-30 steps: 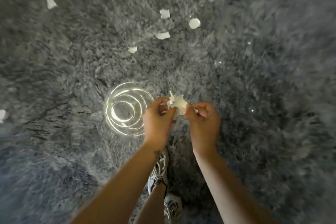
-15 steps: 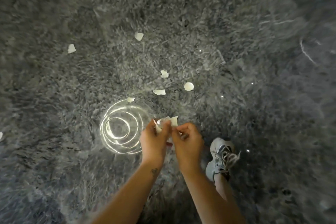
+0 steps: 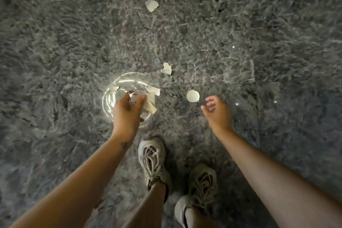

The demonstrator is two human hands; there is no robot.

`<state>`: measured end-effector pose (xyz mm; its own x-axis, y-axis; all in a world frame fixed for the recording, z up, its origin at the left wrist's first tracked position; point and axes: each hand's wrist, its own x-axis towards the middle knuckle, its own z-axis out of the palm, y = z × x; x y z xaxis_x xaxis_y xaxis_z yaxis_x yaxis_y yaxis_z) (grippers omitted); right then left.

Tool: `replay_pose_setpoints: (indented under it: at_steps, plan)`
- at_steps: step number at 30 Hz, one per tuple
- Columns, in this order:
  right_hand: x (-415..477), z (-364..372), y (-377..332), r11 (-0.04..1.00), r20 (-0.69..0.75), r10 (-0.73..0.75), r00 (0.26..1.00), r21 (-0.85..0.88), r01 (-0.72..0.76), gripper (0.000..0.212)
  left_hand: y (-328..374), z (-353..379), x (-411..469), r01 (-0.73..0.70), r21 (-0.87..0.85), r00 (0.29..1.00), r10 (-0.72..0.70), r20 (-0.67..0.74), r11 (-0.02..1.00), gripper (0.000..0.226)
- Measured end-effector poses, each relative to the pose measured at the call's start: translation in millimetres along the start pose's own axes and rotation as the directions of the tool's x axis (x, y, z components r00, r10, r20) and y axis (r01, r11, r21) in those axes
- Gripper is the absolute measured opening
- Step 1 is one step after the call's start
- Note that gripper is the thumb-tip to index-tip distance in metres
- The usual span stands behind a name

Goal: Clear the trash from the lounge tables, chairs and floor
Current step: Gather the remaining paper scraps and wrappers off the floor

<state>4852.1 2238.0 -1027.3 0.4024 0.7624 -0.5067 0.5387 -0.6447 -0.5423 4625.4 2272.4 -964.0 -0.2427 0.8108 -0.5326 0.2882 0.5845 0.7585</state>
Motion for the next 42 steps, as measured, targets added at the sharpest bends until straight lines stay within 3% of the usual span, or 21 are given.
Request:
replay_pose_setpoints:
  at_steps: [5,9,12,14,18,22,26,30,32,37,42]
  plan:
    - [81.6,57.3,33.8,0.942,0.129,-0.219,0.967,-0.232,0.244,0.036,-55.2,21.9,65.8,-0.066,-0.03,0.998,0.066,-0.001,0.997,0.002]
    - [121.8,86.8,58.0,0.777,0.25,-0.367,0.896,-0.446,0.443,0.054,-93.6,36.2,110.9,-0.116,-0.027,0.993,0.116,-0.003,0.993,0.003]
    - [135.6,94.6,66.9,0.714,0.268,-0.443,0.856,-0.472,0.517,0.06,-109.3,44.8,139.8,-0.157,-0.066,0.987,0.155,-0.035,0.985,0.007]
    - [144.0,96.5,66.8,0.722,0.278,-0.458,0.845,-0.438,0.536,0.057,-115.2,49.1,156.9,-0.17,-0.092,0.985,0.165,-0.057,0.981,0.008]
    - [164.7,97.7,54.5,0.767,0.358,-0.434,0.827,-0.334,0.547,0.026,-114.9,59.8,180.8,-0.151,-0.134,0.988,0.145,-0.057,0.979,0.01]
    - [183.6,98.2,12.9,0.831,0.415,-0.448,0.792,-0.134,0.54,0.034,-105.0,72.5,191.7,-0.115,-0.11,0.993,0.116,0.002,0.987,0.014]
    - [195.6,100.8,-41.6,0.859,0.343,-0.506,0.791,0.124,0.496,0.027,-94.1,83.4,202.4,-0.112,-0.092,0.994,0.11,-0.024,0.989,0.026]
    - [191.6,113.3,-76.5,0.806,0.299,-0.56,0.772,0.411,0.426,0.021,-84.7,93.6,203.5,-0.118,-0.18,0.991,0.126,0.033,0.977,0.016]
    - [186.2,123.9,-83.0,0.789,0.275,-0.569,0.775,0.448,0.42,0.021,-82.4,98.6,200.2,-0.095,-0.27,0.989,0.121,0.082,0.958,0.018]
    - [180.1,143.2,-83.7,0.773,0.138,-0.564,0.814,0.436,0.461,0.021,-81.1,99.4,191.1,0.016,-0.432,0.983,0.065,0.173,0.902,0.046]
    - [183.7,148.0,-74.3,0.716,0.215,-0.686,0.696,0.371,0.592,0.013,-91.6,92.7,191.4,-0.063,-0.365,0.99,0.103,0.091,0.929,0.017]
